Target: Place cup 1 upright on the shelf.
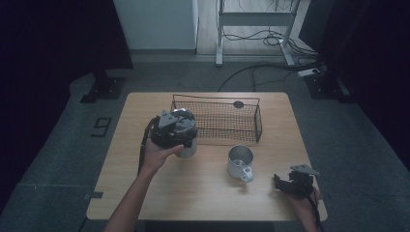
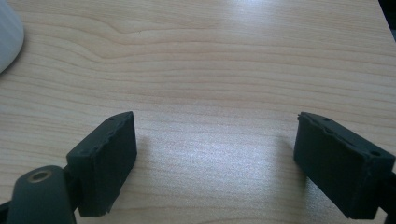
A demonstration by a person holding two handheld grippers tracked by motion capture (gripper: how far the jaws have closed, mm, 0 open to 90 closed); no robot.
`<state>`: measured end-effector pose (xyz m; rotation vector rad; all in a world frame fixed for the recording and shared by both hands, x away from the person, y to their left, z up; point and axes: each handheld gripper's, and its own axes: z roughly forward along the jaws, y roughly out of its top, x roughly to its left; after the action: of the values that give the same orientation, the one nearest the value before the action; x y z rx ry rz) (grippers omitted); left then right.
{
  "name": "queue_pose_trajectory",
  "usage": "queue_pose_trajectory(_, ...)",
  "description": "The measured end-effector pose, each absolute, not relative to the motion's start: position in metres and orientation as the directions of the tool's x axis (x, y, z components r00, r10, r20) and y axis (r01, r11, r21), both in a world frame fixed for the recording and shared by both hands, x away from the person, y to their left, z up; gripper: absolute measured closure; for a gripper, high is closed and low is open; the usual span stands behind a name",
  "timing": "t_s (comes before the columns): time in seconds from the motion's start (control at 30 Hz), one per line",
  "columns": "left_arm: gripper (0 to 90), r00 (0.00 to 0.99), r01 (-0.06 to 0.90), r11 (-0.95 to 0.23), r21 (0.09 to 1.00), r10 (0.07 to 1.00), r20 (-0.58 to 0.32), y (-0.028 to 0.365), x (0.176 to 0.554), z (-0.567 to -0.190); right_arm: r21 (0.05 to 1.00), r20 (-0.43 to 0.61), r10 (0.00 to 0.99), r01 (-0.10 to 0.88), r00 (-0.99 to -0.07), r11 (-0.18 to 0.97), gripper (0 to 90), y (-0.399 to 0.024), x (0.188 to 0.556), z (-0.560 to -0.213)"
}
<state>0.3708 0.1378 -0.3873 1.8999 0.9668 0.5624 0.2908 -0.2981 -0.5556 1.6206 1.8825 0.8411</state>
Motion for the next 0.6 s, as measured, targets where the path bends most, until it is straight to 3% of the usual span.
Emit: queue_pose_trajectory(0.6, 4.2, 0.587, 0.396, -0.289, 0.872, 0.81, 0.001, 0.133, 0.383, -0.378, 0.74, 0.014, 0.988, 0.666, -0.154, 0.093, 13.3, -0.298, 0.291, -0.556)
